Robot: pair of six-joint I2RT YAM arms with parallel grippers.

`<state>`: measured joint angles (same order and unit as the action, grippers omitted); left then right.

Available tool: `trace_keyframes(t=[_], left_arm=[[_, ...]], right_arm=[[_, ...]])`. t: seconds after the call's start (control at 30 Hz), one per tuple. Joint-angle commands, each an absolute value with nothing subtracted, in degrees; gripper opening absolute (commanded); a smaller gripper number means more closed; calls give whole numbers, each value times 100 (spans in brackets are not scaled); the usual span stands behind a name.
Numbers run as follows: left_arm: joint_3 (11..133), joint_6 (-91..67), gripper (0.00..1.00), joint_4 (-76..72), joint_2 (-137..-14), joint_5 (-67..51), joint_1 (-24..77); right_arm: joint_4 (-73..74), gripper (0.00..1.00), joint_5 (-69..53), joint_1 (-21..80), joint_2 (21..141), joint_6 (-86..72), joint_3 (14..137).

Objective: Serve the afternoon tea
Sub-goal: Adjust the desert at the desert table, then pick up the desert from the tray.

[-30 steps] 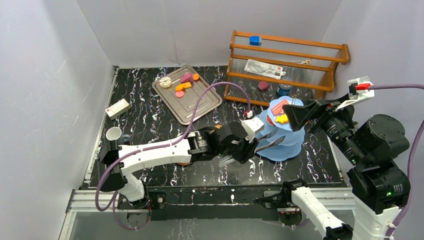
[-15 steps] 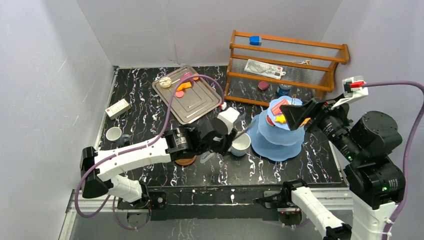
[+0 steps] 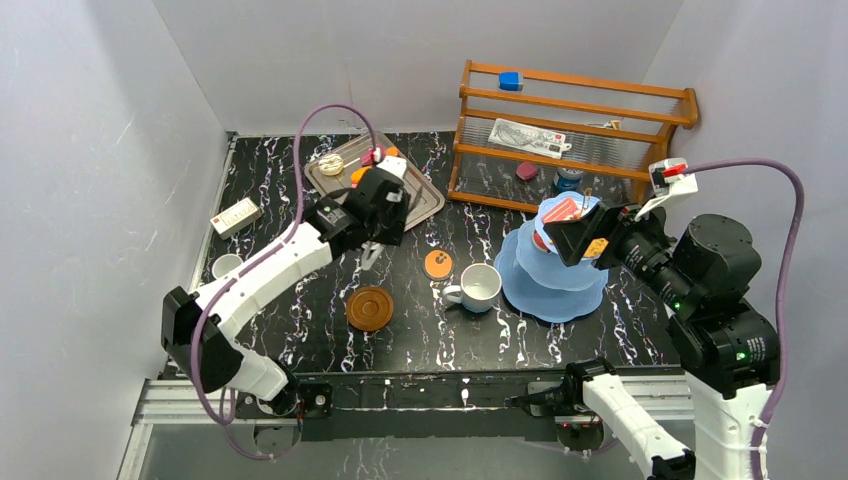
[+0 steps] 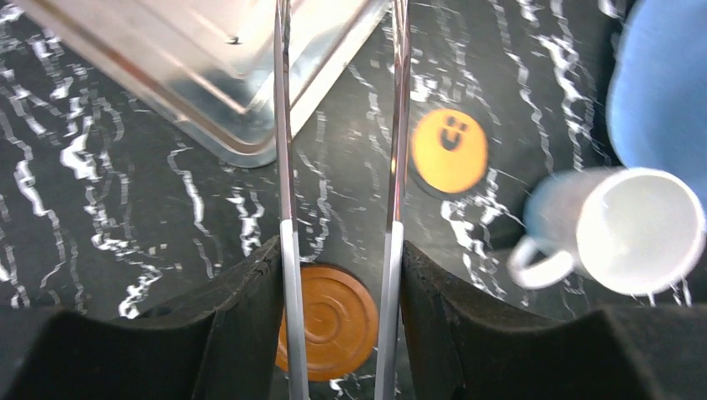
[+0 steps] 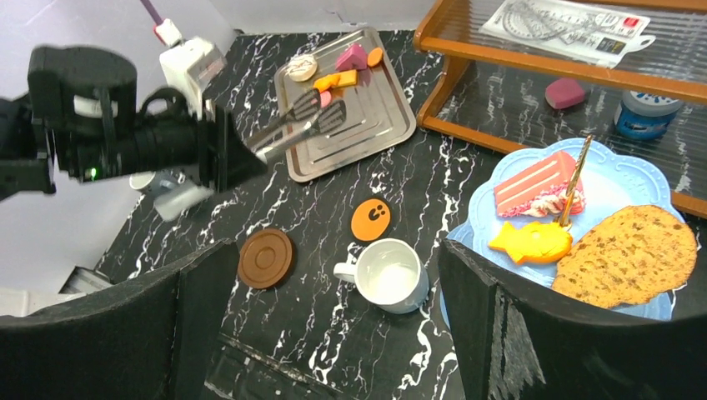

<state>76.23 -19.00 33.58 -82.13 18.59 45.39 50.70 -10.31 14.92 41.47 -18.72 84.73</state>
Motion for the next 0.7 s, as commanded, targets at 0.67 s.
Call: trace_keyframes(t=[0.67], left_arm=[[8340, -1274, 49, 3214, -9696, 196, 1687]], right_arm=[[4303, 99, -1256, 1491, 3872, -1802, 8208]])
